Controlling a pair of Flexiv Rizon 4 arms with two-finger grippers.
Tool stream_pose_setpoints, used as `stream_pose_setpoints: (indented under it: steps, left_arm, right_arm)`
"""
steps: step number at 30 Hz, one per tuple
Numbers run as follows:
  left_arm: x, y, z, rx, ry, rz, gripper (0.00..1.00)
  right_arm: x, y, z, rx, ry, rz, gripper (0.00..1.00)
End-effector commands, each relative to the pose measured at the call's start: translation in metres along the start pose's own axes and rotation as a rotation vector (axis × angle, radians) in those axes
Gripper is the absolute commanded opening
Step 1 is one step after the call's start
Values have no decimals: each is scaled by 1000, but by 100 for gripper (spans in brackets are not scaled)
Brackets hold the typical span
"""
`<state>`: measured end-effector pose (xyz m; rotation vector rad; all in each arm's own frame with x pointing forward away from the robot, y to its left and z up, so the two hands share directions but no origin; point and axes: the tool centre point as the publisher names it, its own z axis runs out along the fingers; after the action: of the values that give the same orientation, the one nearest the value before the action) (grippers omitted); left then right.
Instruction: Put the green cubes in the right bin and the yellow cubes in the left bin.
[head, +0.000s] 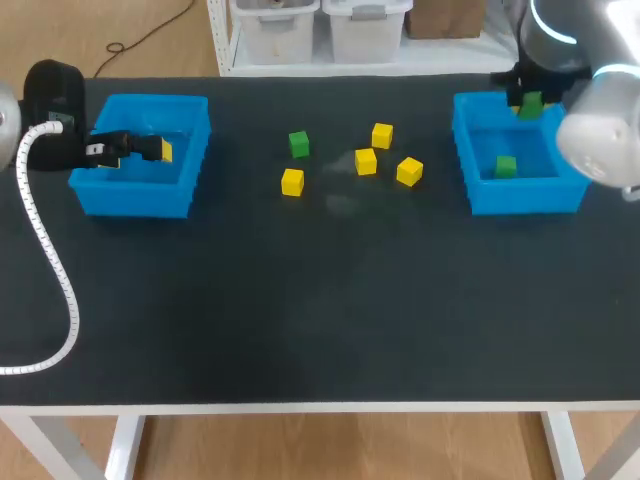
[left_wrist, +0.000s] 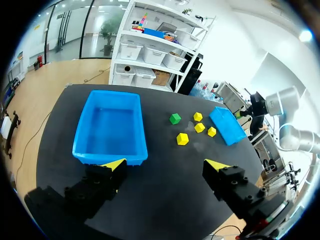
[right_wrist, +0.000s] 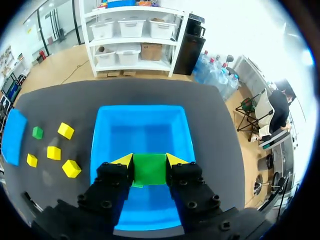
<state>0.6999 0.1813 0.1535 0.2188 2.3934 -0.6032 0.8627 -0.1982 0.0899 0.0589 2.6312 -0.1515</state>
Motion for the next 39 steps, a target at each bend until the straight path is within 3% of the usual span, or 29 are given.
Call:
stream_pose_setpoints:
  steps: [1, 2, 3, 6, 10, 14, 18, 23, 29, 39]
  left_arm:
    - [0, 1, 1, 4, -1, 0, 100]
    - [0, 1, 1, 4, -1, 0, 100]
    - [0, 1, 1, 4, -1, 0, 100]
    - [0, 1, 1, 4, -1, 0, 100]
    - [0, 1, 1, 4, -1, 0, 100]
    - [0, 1, 1, 4, -1, 0, 100]
    - [0, 1, 1, 4, -1, 0, 100]
    - [0, 1, 1, 4, -1, 0, 100]
    - [0, 1, 1, 4, -1, 0, 100]
    - [0, 1, 1, 4, -1, 0, 100]
  right_arm:
    - [4, 2, 3, 1, -11, -13, 25]
    - [5, 5, 3, 4, -10, -25, 74]
    - [4, 8, 1, 6, -18, -36, 100]
    - [-6, 22, -12, 19, -69, -82, 100]
    - [-35, 59, -43, -11, -163, -135, 100]
    - [-59, 117, -78, -78, -250, -229, 100]
    - [-64, 184, -90, -136, -279, -339, 100]
    - [-56, 248, -73, -218, -247, -370, 100]
    - [-38, 303, -41, -236, -198, -374, 100]
    - [-12, 352, 8, -219, -157, -316, 100]
